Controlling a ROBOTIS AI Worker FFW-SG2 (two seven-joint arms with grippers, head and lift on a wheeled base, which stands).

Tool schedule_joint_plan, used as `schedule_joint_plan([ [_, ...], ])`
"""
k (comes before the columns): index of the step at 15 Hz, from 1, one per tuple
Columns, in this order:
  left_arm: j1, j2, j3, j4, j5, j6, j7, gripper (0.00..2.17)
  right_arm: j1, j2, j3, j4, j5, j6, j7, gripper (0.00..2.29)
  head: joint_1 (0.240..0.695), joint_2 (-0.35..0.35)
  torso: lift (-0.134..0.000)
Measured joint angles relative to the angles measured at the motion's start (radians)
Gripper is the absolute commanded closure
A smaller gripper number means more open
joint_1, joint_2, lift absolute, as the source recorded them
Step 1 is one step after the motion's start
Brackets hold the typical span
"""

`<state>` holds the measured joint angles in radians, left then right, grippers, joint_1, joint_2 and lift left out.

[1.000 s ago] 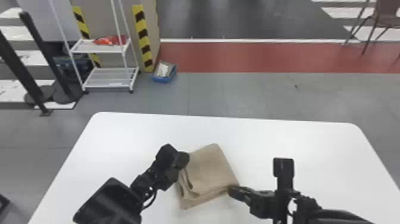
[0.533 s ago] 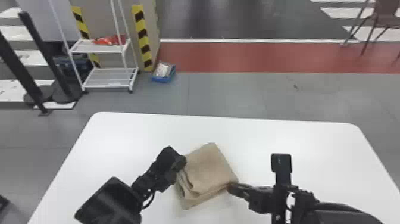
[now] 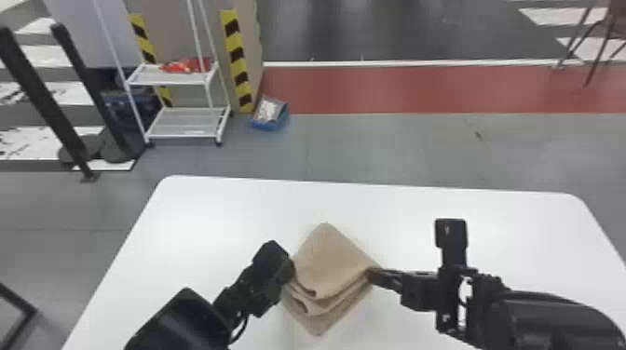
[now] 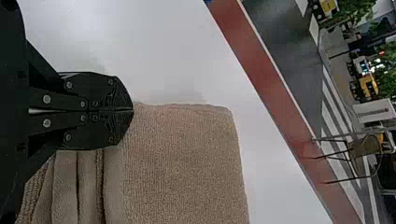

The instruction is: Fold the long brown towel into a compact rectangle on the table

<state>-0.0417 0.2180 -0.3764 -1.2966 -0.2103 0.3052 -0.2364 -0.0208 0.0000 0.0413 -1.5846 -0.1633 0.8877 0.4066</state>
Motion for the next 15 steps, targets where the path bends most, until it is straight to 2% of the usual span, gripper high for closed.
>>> schedule_joint_plan([
  [8,0.12,0.031,0.022,-0.245,0.022,0.242,-0.003,1.79,-0.136,0.0,-0.008,0.121,0.009,0.038,0.004,0.96,0.695,0.068,0.0],
  [11,0.139,0.033,0.052,-0.293,0.031,0.256,0.001,1.79,-0.087,0.0,-0.012,0.068,-0.014,0.083,0.018,0.96,0.695,0.082,0.0],
  [15,0.14,0.033,0.078,-0.307,0.04,0.244,0.0,1.79,0.02,0.0,-0.028,-0.088,-0.039,0.147,0.037,0.96,0.695,0.104,0.0],
])
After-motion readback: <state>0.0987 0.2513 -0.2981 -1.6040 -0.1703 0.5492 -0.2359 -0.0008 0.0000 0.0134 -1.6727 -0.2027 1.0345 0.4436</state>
